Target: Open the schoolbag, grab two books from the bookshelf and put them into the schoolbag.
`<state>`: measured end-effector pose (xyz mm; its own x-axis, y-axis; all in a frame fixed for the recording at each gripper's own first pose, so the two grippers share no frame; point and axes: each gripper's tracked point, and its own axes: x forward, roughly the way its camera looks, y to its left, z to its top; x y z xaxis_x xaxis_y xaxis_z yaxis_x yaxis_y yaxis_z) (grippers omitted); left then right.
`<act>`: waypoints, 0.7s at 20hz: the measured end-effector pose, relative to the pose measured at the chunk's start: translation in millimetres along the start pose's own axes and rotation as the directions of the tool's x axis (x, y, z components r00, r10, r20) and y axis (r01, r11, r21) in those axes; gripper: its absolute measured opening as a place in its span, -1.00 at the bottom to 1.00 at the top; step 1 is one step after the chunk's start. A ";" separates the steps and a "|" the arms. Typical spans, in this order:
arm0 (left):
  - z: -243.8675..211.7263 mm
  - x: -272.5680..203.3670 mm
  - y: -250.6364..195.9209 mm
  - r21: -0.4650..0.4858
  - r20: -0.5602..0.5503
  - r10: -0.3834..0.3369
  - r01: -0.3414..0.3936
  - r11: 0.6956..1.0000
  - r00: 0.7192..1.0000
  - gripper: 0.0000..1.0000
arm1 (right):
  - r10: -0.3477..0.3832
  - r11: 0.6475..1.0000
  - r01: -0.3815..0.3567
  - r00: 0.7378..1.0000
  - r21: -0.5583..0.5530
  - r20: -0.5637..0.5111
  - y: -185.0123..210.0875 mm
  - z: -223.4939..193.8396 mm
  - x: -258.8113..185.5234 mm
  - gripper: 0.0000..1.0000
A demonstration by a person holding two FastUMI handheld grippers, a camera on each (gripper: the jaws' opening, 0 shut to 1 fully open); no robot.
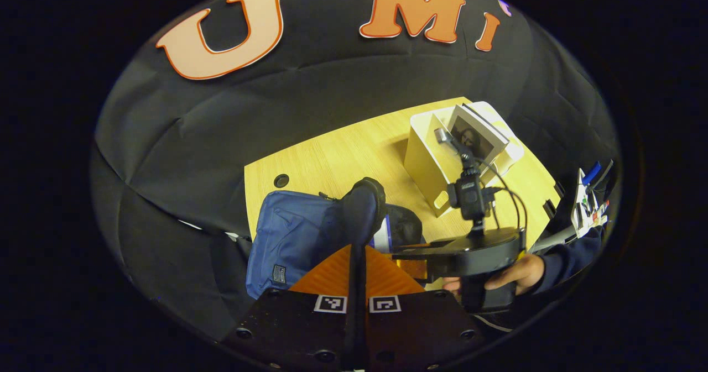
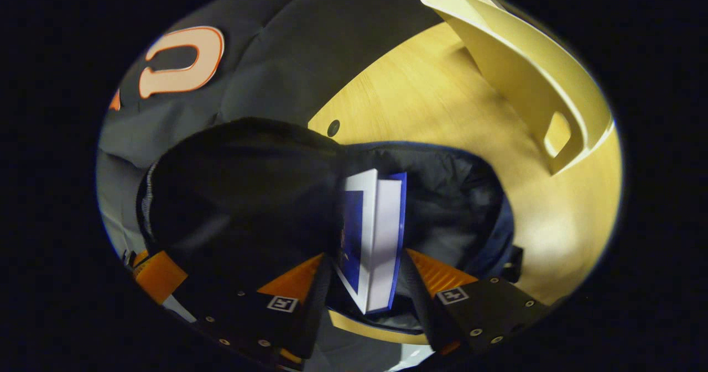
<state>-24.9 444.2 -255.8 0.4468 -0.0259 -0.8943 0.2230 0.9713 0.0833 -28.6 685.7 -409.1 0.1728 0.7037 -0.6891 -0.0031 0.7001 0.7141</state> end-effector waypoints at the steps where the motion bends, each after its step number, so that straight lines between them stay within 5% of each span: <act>1: 0.2 0.8 0.6 0.000 0.002 0.002 -0.002 1.000 1.000 -0.98 | -0.021 1.000 0.021 1.000 -0.022 0.009 -3.9 7.3 -10.5 0.63; 4: -2.8 4.4 -3.1 0.002 -0.001 -0.012 0.012 1.000 1.000 -0.98 | -0.063 0.993 0.070 0.995 -0.094 0.074 -16.6 35.6 -50.6 0.83; 11: -2.8 10.1 -5.1 0.000 0.003 -0.020 0.020 1.000 1.000 -0.99 | -0.186 0.935 0.250 0.949 -0.251 0.254 -43.2 124.3 -148.2 0.88; 14: -5.7 9.7 -4.7 -0.005 0.009 -0.023 0.023 1.000 1.000 -0.99 | -0.243 0.920 0.299 0.943 -0.255 0.228 -58.1 137.8 -179.3 0.91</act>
<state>-26.6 440.8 -267.4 0.4490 -0.0498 -0.8921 0.2284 0.9717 0.0608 76.3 502.1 -310.0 0.3880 0.4657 -0.7954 -0.2024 0.8850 0.4194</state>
